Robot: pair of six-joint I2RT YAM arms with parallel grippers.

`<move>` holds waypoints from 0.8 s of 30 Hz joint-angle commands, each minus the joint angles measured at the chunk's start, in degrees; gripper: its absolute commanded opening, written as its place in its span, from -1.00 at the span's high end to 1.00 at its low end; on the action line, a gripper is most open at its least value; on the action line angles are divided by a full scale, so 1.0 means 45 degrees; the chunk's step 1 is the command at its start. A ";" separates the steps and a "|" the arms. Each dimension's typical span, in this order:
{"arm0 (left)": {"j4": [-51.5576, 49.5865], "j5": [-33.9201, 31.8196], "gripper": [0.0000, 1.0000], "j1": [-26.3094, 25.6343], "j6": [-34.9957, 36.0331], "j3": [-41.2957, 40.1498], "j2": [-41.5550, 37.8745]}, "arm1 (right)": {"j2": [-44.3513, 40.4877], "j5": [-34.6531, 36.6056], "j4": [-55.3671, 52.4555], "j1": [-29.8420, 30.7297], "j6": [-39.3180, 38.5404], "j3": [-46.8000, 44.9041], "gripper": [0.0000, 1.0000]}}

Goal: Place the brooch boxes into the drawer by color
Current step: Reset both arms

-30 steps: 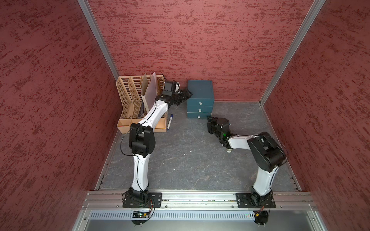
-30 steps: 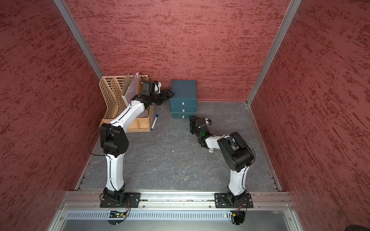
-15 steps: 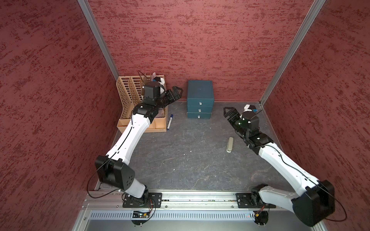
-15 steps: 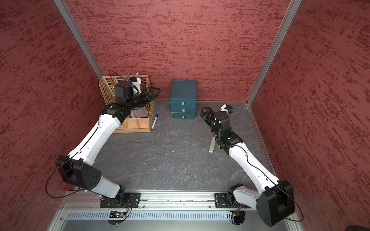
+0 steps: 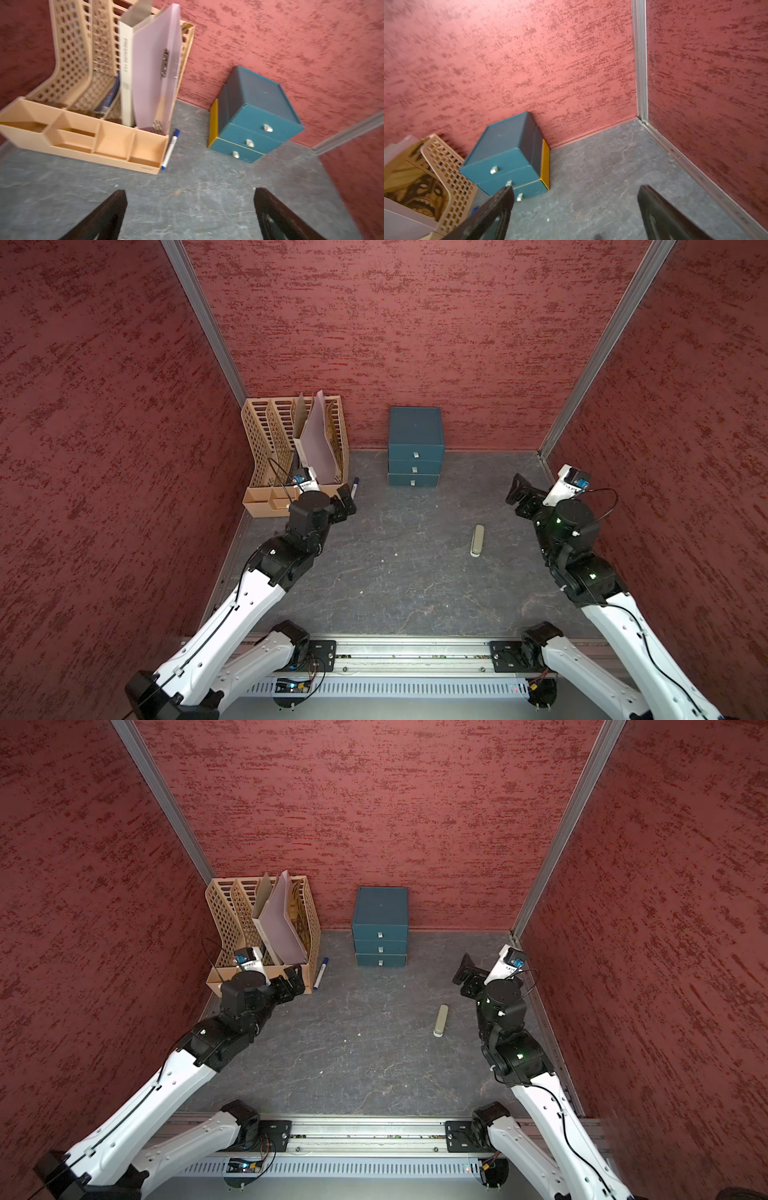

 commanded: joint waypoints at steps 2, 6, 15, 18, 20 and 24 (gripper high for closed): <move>0.3200 -0.0600 -0.99 0.0837 0.4466 -0.2480 -0.1242 | -0.0377 0.0695 0.2452 -0.0033 -0.2162 -0.1853 -0.97; 0.6369 0.0263 -0.99 0.2549 0.5412 -0.4897 -0.1012 | -0.0097 0.1024 0.4744 -0.0102 -0.2904 -0.3633 -0.97; 1.3390 0.2740 -0.99 0.5597 0.5182 -0.6563 0.4251 | 0.2365 0.0041 1.0806 -0.1121 -0.3877 -0.6849 -0.97; 1.4744 0.3599 -0.99 0.6044 0.5128 -0.6693 0.5534 | 0.3365 -0.1283 1.1568 -0.2030 -0.3232 -0.7302 -0.97; 1.5159 0.3784 -0.99 0.6318 0.4847 -0.6753 0.6161 | 0.4176 -0.1740 1.2307 -0.2291 -0.3263 -0.7478 -0.97; 1.6971 0.4640 -0.99 0.6767 0.4612 -0.7263 0.7286 | 0.6725 -0.2277 1.5629 -0.2710 -0.3772 -0.8177 -0.97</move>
